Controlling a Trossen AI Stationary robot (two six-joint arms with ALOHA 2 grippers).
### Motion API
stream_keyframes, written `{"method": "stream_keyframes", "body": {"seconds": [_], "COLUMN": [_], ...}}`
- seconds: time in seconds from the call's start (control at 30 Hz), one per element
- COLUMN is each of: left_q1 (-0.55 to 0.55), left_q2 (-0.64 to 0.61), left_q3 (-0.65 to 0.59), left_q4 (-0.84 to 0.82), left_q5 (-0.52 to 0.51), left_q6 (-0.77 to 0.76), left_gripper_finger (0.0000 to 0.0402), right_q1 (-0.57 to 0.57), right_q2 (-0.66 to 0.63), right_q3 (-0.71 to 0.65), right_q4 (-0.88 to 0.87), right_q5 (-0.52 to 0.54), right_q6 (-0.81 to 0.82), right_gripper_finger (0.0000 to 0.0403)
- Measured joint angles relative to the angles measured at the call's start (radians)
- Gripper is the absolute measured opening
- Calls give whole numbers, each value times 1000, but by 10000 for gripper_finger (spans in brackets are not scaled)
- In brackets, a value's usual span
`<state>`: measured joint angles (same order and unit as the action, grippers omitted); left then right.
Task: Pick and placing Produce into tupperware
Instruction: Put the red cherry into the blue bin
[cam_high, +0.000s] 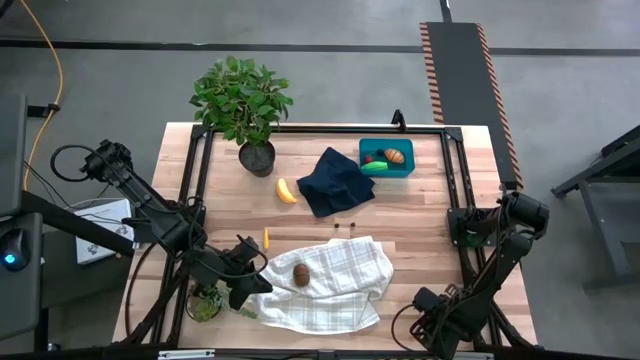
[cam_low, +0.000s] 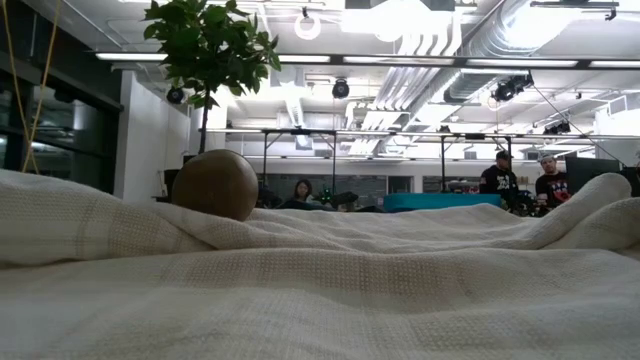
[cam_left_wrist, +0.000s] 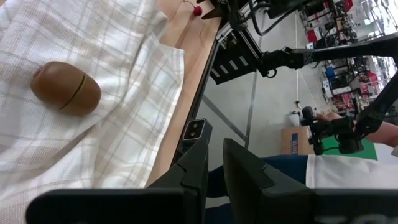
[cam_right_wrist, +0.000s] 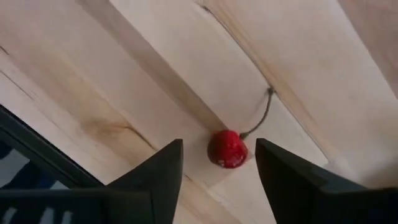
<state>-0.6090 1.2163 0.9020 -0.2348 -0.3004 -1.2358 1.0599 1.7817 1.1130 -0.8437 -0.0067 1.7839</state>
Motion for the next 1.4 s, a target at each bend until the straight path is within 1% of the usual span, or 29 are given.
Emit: {"method": "stream_keyframes", "body": {"seconds": [0.17,0.63,0.87,0.97,1.2,1.4], "left_q1": [0,0,0,0,0,0], "left_q2": [0,0,0,0,0,0], "left_q3": [0,0,0,0,0,0], "left_q4": [0,0,-1,-1,-2,-2], "left_q5": [0,0,0,0,0,0], "left_q6": [0,0,0,0,0,0], "left_gripper_finger": [40,40,40,40,40,40], "right_q1": [0,0,0,0,0,0], "right_q2": [2,42,58,58,58,58], "right_q3": [0,0,0,0,0,0], "right_q4": [-9,-8,26,26,22,17], "right_q5": [0,-12,-30,-30,-30,-31], "right_q6": [22,33,32,31,31,32], "right_gripper_finger": [204,204,203,190,140,119]}}
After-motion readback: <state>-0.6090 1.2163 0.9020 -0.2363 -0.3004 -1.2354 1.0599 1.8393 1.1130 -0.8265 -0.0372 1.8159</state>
